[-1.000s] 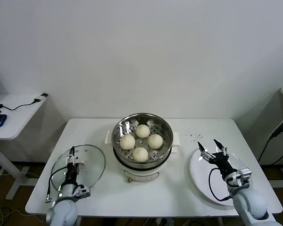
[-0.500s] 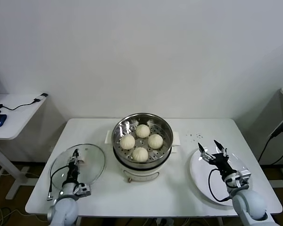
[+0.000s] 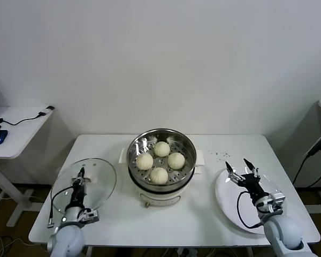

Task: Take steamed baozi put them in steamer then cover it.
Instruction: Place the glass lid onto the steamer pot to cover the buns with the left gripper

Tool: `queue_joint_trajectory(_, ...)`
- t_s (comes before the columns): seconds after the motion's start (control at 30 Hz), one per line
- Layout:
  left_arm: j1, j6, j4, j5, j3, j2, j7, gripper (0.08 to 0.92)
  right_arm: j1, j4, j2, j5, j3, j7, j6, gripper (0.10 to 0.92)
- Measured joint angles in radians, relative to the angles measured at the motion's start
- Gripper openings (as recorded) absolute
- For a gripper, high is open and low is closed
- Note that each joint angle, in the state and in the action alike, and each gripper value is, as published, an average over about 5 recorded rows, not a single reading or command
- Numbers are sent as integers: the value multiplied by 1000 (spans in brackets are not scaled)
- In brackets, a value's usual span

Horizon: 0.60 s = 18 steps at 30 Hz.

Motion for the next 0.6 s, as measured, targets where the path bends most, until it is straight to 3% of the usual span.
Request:
queue_joint_trajectory(0.3, 104, 99, -236, -48, -11, 76, 41, 150, -1, -5, -7, -2, 11, -2, 1, 823)
queue_joint_trajectory(0.6, 149, 264, -468, -105, 28, 210, 133, 150, 6, -13, -20, -11, 15, 2, -1, 823)
